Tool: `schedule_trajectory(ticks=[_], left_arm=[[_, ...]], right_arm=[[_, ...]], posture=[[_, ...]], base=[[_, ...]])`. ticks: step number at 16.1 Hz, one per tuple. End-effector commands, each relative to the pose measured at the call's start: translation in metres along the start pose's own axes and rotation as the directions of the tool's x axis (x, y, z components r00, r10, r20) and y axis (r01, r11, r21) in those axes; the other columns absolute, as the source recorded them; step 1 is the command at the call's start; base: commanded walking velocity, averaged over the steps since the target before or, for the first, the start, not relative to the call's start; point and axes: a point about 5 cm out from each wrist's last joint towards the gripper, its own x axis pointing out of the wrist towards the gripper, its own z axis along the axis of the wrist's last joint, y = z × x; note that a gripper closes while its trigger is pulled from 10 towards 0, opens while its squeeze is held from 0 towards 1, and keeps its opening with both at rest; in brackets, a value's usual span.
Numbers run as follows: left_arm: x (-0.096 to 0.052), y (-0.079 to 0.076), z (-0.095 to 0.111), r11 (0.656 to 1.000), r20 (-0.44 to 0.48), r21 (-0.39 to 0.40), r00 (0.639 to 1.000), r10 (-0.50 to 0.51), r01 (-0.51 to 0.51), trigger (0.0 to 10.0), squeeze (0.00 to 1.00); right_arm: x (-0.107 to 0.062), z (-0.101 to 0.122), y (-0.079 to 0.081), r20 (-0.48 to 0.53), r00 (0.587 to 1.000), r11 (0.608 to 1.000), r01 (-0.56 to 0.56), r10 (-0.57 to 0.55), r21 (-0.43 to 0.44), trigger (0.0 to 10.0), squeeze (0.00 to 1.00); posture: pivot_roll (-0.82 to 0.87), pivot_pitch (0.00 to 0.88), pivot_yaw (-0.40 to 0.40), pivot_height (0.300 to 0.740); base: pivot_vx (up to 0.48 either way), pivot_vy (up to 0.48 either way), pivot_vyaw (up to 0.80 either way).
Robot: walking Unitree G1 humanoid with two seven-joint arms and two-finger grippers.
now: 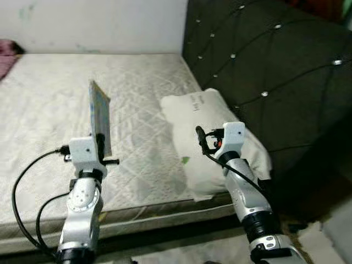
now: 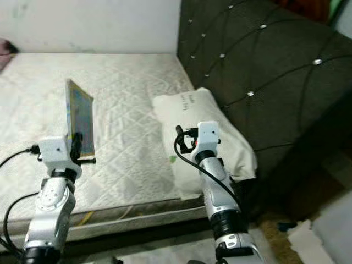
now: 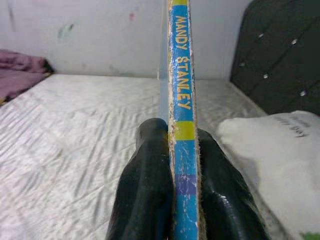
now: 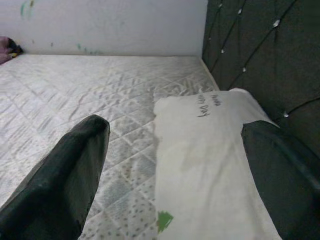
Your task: Clean up the room
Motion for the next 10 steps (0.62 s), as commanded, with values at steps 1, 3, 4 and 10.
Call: schedule_trajectory(ticks=[1,3,4,10], left_arm=[[0.001,-0.009,0.012,0.999,0.066,-0.015,0.997,-0.04,0.042,10.0,0.0],[0.003,-0.015,0.011,0.998,0.101,0.046,0.994,-0.047,0.043,10.0,0.0],[0.001,-0.021,0.009,0.998,0.056,-0.014,0.996,-0.066,0.067,10.0,0.0],[-0.011,-0.021,0.013,0.997,0.085,0.017,0.993,-0.076,0.075,10.0,0.0]], right_arm=[[-0.001,0.0,-0.006,0.004,1.0,1.0,0.024,-0.024,-0.001,10.0,0.0],[-0.004,-0.004,-0.004,0.0,1.0,1.0,0.018,-0.018,-0.004,10.0,0.0],[-0.005,-0.004,-0.004,0.0,1.0,1.0,0.025,-0.025,-0.004,10.0,0.0],[-0.012,-0.001,-0.007,0.017,1.0,0.999,0.022,-0.021,-0.023,10.0,0.0]], posture=[[-0.03,0.0,-0.035,0.74],[-0.03,0.0,-0.024,0.74],[-0.03,0.0,-0.029,0.74],[-0.03,0.049,-0.038,0.74]], base=[[0.0,0.0,0.0],[0.0,0.0,0.0],[0.0,0.0,0.0],[0.0,0.0,0.0]])
